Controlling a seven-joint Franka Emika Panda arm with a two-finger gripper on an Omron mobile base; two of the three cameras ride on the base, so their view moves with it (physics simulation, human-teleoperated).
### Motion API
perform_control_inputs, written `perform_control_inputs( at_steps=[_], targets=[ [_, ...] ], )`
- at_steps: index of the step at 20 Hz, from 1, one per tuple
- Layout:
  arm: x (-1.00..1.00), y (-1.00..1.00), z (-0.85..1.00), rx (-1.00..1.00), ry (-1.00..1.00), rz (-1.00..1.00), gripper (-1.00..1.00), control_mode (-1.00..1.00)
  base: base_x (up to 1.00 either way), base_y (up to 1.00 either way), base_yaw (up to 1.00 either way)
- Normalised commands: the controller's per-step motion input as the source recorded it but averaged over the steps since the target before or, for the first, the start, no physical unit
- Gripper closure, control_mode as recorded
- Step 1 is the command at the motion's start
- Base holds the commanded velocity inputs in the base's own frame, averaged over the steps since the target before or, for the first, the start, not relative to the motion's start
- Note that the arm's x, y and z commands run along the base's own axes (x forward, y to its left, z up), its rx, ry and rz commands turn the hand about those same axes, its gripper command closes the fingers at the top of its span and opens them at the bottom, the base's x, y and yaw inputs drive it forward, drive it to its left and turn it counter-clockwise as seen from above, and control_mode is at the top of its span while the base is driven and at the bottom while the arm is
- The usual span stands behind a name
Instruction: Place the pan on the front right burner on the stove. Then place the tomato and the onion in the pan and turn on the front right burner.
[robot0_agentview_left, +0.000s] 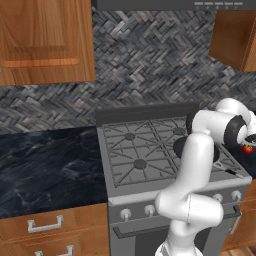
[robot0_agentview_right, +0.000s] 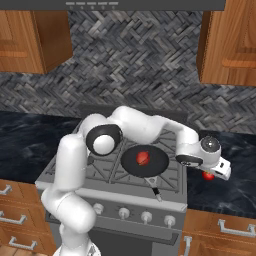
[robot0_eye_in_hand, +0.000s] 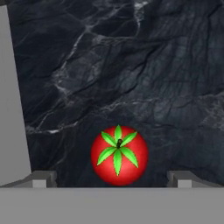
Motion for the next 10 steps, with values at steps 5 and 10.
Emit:
perform_control_inputs(
  at_steps=[5, 10],
  targets=[
    [0.07, 0.0, -0.08, 0.0, 0.0, 0.0, -1.0, -1.0, 0.0, 0.0, 0.0],
    [0.14, 0.0, -0.1, 0.0, 0.0, 0.0, -1.0, -1.0, 0.0, 0.0, 0.0]
  ],
)
